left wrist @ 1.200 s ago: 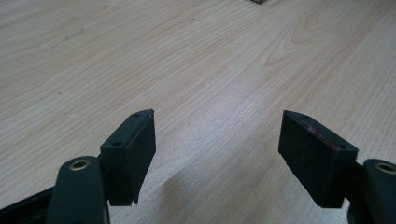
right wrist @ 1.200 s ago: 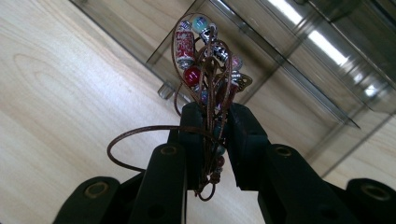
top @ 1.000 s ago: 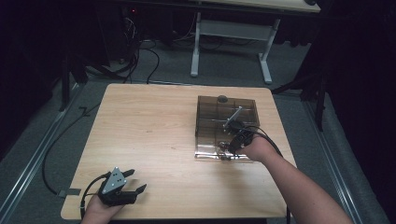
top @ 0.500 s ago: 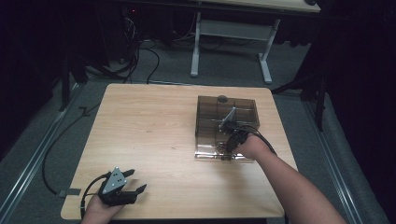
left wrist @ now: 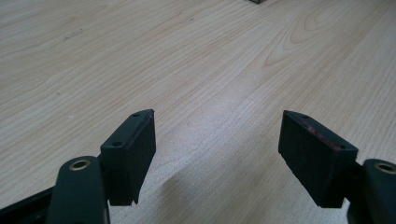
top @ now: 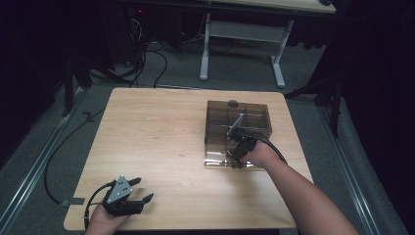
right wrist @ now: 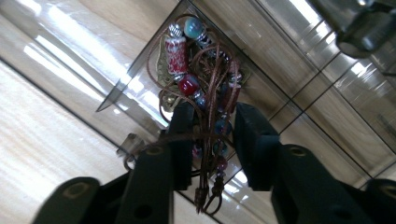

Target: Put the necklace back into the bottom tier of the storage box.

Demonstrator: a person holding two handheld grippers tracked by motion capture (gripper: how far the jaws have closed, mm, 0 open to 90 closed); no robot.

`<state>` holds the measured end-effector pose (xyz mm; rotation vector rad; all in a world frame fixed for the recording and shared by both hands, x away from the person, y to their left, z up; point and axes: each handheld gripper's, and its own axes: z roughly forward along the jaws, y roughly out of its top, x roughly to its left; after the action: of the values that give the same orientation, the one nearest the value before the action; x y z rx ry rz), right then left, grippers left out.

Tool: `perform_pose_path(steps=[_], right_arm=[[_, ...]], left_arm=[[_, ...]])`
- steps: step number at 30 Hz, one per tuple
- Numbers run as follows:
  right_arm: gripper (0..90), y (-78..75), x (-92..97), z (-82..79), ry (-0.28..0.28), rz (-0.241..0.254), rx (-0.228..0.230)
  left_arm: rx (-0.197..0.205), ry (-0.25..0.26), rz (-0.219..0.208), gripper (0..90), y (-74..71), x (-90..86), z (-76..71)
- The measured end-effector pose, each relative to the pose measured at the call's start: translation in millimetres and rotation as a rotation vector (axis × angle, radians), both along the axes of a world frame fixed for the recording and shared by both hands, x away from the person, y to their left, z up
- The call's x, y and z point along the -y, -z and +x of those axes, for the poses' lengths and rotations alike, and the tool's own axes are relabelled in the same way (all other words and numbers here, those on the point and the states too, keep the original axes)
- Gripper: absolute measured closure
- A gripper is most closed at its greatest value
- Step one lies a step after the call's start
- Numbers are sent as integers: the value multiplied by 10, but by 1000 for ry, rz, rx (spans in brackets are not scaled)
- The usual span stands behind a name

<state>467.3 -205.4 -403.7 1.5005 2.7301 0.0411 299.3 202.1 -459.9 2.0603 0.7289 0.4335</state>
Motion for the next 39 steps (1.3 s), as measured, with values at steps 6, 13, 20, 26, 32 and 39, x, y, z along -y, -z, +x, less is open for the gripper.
perform_pose_path(steps=[6, 13, 20, 26, 32, 39], right_arm=[[610, -164, 48, -53, -61, 19, 35], [649, -395, 69, -125, -62, 20, 58], [709, -512, 40, -125, -51, 77, 78], [796, -292, -31, -32, -58, 46, 41], [893, -38, -84, 51, -84, 27, 14], [829, -187, -83, 46, -88, 49, 47]], left_arm=[[0, -1, 2, 280, 0, 3, -1], [4, -3, 0, 280, 1, 3, -3], [4, -3, 4, 281, 0, 5, -6], [3, -4, 4, 281, 0, 3, -6], [0, -1, 2, 281, 1, 2, -3], [-1, 2, 0, 281, 1, 1, -1]])
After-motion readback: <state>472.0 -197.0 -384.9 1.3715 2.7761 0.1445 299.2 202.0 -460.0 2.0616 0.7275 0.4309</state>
